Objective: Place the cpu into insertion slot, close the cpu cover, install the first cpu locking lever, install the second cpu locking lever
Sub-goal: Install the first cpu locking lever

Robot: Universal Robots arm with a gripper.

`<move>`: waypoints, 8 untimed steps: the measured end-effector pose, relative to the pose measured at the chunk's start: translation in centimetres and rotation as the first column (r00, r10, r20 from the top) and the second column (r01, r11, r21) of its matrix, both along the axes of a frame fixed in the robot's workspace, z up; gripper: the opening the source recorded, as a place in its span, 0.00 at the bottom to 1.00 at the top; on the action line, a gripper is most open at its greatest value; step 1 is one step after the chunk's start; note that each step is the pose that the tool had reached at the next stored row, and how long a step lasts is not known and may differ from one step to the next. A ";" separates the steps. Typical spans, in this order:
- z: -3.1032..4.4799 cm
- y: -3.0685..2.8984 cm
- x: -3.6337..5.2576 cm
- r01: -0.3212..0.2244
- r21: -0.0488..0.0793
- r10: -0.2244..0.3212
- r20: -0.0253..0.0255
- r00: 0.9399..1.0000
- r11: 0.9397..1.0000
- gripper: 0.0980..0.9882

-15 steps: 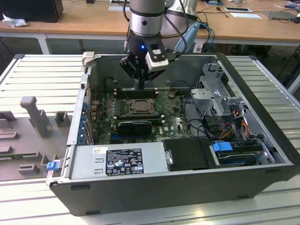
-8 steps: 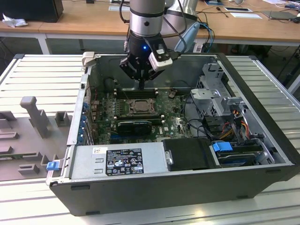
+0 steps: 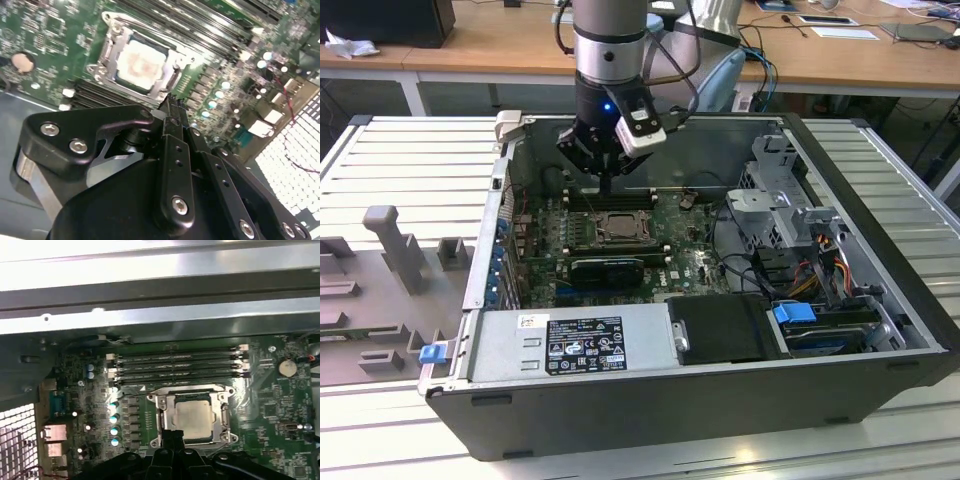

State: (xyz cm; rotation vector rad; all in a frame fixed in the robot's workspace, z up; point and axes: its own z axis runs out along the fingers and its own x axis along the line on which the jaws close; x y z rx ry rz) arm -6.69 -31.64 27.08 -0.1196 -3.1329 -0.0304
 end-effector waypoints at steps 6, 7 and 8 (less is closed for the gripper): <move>-0.14 0.00 -0.81 -0.068 0.000 0.068 0.000 0.998 0.998 0.01; -0.20 0.00 -1.45 -0.068 0.000 0.068 0.001 0.998 0.998 0.01; -0.25 0.00 -2.03 -0.069 0.000 0.069 0.001 0.998 0.998 0.01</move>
